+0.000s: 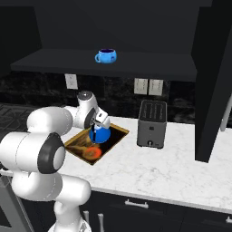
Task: Pick the kettle from the counter and place it on the tray. Then pick the mug from the cabinet and place it on the tray. Then close the cabinet doors.
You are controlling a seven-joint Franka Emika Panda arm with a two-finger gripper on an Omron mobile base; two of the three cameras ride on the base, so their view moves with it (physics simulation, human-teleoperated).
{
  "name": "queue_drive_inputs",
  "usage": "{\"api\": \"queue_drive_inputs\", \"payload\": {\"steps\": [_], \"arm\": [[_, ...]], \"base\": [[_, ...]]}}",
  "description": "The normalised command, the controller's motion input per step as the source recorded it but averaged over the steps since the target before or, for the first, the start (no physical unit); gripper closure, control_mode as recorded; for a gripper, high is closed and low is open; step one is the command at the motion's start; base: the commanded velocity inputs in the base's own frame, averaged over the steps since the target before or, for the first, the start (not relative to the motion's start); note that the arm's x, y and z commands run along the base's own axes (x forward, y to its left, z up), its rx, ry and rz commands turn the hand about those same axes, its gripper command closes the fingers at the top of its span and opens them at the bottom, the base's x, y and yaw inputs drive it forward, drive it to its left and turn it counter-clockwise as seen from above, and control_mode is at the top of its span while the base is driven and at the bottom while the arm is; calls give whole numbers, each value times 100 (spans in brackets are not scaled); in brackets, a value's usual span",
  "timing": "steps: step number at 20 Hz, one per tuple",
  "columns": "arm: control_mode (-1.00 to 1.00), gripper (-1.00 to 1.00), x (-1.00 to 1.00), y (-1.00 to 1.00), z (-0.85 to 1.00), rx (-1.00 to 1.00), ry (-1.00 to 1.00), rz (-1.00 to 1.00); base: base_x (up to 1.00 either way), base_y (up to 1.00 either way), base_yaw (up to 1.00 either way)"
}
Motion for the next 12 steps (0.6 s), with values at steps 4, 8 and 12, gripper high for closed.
{"api": "queue_drive_inputs", "payload": {"steps": [4,8,12], "arm": [[-100,-100,0,0,0,0,0,0],[-100,-100,0,0,-2,0,-1,0],[-100,-100,-28,0,6,0,-11,0]], "base": [[0,0,0],[0,0,0],[0,0,0]]}}
